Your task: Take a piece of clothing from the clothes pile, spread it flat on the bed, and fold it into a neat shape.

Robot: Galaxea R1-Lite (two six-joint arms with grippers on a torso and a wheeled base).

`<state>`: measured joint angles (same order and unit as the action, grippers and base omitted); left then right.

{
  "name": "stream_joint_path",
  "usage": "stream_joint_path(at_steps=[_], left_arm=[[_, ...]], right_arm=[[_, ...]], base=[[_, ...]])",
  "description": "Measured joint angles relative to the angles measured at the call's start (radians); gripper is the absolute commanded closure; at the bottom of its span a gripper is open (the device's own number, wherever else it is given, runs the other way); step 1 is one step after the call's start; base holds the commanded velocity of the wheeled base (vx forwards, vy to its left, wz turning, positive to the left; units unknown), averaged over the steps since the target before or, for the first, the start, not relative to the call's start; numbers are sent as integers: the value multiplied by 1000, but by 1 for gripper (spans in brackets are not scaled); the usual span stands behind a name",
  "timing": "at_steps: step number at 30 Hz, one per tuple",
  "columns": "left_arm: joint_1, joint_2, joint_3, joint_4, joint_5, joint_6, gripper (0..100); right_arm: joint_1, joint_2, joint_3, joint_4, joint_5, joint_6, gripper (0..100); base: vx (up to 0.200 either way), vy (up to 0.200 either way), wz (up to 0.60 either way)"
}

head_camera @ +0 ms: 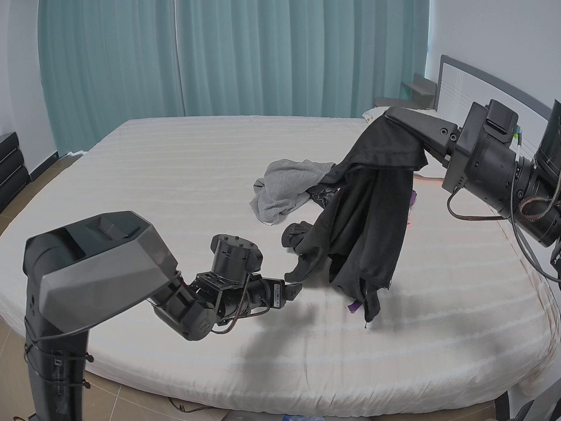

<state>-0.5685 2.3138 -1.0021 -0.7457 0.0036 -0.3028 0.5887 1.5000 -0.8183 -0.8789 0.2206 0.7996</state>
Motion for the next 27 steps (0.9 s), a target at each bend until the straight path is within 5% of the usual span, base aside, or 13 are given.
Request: stream_joint_path(at_steps=[20,21,27], left_arm=[[-21,298,-411,-5,0,-44,0],[-21,306,-419,-8,2,-58,100],[-25,332,-420,-22,7,-94,100]], right_arm=[[24,-16,-14,3,-2,0,100],[24,-16,-16,3,-3,0,100],[14,-11,-18,3,-3,1,100]], base=[[0,0,0],[0,0,0],[0,0,0]])
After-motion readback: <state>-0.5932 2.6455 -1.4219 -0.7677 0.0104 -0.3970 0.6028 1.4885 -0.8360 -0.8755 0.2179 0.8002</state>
